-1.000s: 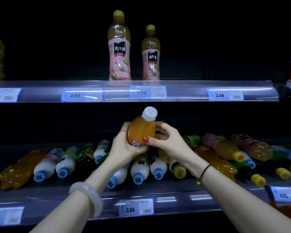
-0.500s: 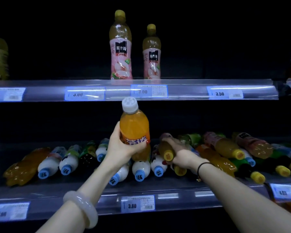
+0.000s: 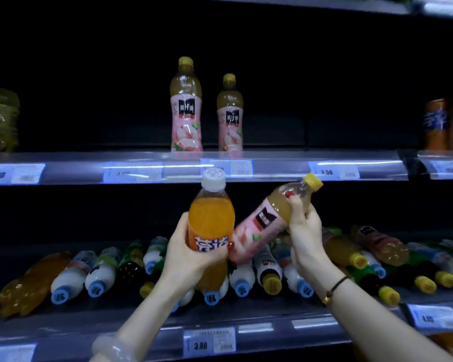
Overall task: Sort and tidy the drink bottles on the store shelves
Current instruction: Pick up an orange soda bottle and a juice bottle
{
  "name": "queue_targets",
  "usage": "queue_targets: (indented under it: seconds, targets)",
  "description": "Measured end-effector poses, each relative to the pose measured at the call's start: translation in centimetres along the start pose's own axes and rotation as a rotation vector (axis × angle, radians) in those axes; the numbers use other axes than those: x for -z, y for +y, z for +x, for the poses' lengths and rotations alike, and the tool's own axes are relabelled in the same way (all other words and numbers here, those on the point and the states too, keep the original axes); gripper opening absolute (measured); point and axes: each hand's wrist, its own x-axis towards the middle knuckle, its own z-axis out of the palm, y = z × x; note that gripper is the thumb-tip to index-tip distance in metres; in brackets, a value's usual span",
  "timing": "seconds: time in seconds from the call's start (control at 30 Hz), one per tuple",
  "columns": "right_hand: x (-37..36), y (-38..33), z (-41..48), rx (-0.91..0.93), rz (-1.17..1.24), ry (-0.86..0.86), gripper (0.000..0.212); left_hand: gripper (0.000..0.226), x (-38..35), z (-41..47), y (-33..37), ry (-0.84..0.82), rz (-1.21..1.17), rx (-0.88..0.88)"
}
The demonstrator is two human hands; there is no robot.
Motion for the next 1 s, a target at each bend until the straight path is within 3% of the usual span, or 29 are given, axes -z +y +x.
queue_targets:
  seconds: [0.2,0.37,0.43,0.53,0.6,0.7,0.77,0.9,1.0]
  targets:
    - [-2.2,-4.0,-4.2,0.146,-0.045,-0.167,0.061,0.058,0.4,-0.7,4.2,-0.081,-0.116,-0.035]
    - [-5.0,-10.4,-2.7,0.077,-0.056,-0.365,0.096,0.05,1.3,2.5,9.4,-0.086,-0.161,-0.021]
    - [-5.7,-12.8,-1.5,0.035,-0.046,-0.444,0.09,0.044,1.6,4.4,11.3,-0.062,-0.186,0.018]
    - [-6.6,-15.7,0.5,0.011,-0.055,-0.597,0.052,0.03,2.2,6.6,13.4,-0.028,-0.195,0.042]
    - [-7.9,-17.3,2.7,0.046,-0.005,-0.537,0.052,0.034,2.7,7.6,14.2,-0.004,-0.186,0.045]
    - [-10.2,-19.4,6.4,0.227,0.135,-0.281,0.057,0.049,3.6,8.8,14.4,0.049,-0.185,0.052]
    - [-11.4,-19.7,8.6,0.297,0.104,-0.201,0.051,0.05,4.0,9.5,14.0,0.077,-0.168,0.051]
    - [-13.8,-16.8,11.2,0.353,-0.11,-0.208,0.048,0.039,4.1,10.7,13.2,0.1,-0.138,0.046]
    - [-15.5,-13.6,12.0,0.297,-0.241,-0.27,0.055,0.029,3.8,11.3,12.5,0.089,-0.121,0.047]
